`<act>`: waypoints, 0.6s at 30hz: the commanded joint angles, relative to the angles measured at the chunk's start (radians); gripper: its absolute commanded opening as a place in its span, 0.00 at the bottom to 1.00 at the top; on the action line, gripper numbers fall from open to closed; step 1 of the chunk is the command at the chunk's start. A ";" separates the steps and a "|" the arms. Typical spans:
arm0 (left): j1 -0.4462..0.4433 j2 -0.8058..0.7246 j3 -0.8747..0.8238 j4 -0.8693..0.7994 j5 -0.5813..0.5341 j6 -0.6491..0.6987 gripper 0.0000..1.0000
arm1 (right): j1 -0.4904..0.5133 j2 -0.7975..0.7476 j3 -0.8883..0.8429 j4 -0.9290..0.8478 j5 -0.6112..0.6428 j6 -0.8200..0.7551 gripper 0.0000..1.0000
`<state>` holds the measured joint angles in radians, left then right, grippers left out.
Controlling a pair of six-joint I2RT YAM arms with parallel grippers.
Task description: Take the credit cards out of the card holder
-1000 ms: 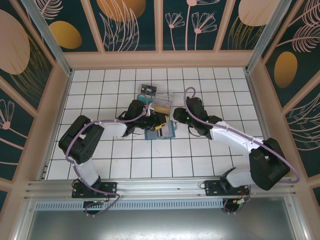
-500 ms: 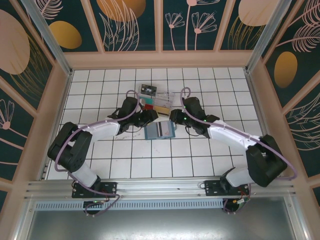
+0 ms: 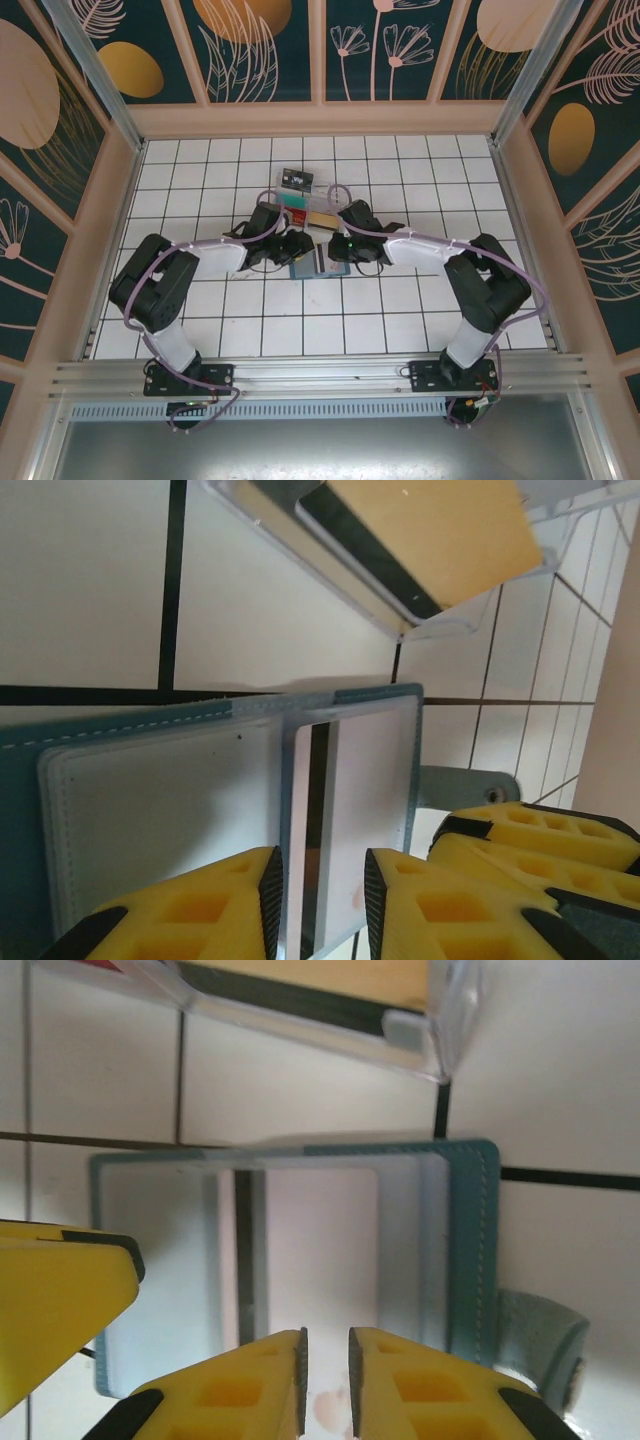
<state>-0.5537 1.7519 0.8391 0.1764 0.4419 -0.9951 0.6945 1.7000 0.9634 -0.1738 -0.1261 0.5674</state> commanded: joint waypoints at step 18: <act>-0.026 0.074 0.064 -0.057 -0.001 0.050 0.28 | -0.010 0.078 0.033 -0.032 -0.017 0.019 0.16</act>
<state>-0.5781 1.8034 0.8803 0.1543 0.4545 -0.9714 0.6918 1.7592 0.9730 -0.1909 -0.1329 0.5827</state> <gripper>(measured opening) 0.283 0.158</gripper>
